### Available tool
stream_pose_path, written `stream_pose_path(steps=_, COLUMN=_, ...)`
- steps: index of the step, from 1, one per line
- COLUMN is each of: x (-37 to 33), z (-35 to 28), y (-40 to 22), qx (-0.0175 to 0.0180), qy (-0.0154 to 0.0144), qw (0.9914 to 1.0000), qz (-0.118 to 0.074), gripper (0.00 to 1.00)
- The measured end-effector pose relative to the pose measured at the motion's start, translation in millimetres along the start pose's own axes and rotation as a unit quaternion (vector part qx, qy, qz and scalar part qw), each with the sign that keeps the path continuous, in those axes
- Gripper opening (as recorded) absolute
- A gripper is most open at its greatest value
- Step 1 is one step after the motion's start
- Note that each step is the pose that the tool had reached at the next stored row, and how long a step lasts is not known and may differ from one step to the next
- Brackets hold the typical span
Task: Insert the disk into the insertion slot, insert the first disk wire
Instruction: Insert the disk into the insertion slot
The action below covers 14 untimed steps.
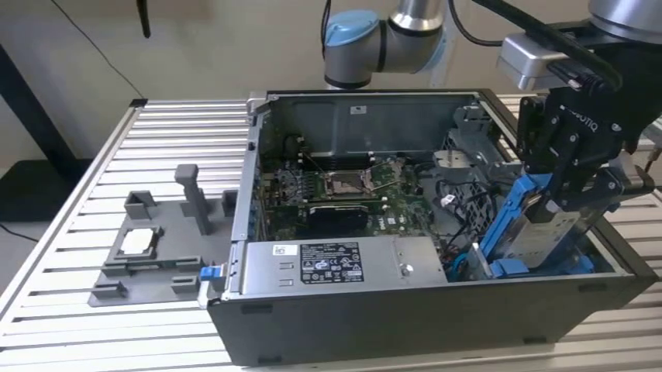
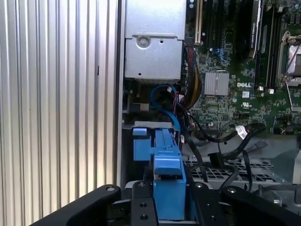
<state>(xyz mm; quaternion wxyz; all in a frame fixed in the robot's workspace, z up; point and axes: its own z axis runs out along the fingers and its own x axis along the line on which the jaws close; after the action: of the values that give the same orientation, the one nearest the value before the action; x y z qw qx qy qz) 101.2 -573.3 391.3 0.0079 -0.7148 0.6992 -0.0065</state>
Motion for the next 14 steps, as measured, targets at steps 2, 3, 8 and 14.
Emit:
stream_pose_path(steps=2, x=-0.1, z=0.2, y=0.0, qx=-0.0001, qy=0.0009, qw=1.00000, qz=0.000, gripper=0.32)
stream_pose_path(steps=3, x=0.0, z=0.2, y=0.0, qx=-0.0001, qy=0.0018, qw=1.00000, qz=0.000, gripper=0.32)
stream_pose_path(steps=8, x=0.0, z=-1.7, y=0.1, qx=-0.0001, qy=0.0048, qw=0.99999, qz=0.000, gripper=0.34)
stream_pose_path(steps=14, x=-0.2, z=-18.7, y=-0.3, qx=-0.0001, qy=0.0048, qw=0.99999, qz=0.000, gripper=0.40)
